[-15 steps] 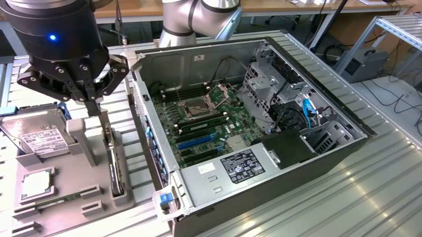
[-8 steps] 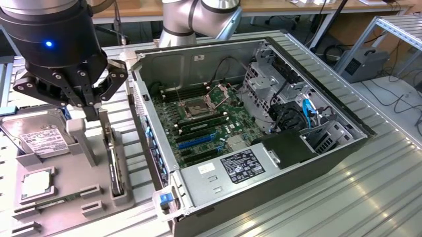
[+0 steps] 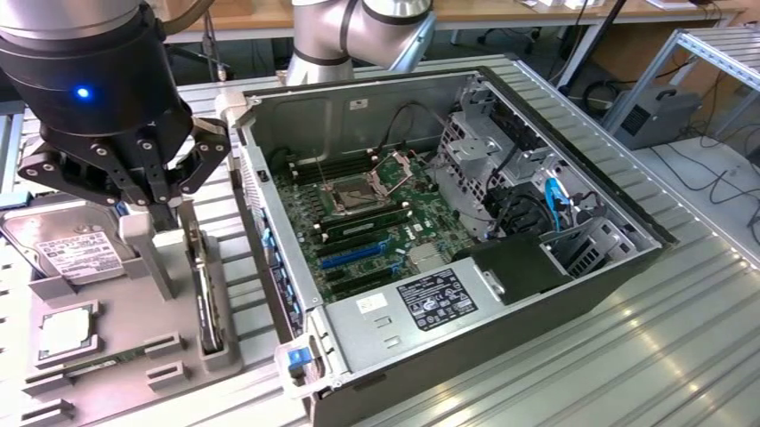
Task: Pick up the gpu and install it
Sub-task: 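Reach for the gpu, then pick up the gpu and move the gpu toward the slot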
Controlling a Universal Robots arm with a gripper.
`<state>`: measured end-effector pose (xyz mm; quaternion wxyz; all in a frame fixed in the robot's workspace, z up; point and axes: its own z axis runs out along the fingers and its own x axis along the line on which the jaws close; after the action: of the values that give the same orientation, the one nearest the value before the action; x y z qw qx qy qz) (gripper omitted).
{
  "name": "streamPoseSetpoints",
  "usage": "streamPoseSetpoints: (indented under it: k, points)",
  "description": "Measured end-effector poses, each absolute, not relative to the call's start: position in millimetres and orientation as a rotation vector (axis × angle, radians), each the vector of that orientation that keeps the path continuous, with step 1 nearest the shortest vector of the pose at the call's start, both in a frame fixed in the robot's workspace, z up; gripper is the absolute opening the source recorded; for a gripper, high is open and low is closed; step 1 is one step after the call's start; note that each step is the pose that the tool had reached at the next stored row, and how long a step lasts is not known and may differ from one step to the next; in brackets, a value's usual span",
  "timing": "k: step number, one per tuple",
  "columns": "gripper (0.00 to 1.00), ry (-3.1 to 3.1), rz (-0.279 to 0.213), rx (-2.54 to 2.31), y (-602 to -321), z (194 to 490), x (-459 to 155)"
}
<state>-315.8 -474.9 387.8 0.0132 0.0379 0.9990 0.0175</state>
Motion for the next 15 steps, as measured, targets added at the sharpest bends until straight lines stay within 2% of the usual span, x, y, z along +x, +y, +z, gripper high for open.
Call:
streamPoseSetpoints:
  k: [14, 15]
  points:
    - [0.11, 3.112, 0.055, 0.118, -474.9, 387.8, -315.7]
    - [0.17, 3.112, 0.055, 0.118, -474.9, 387.9, -315.7]
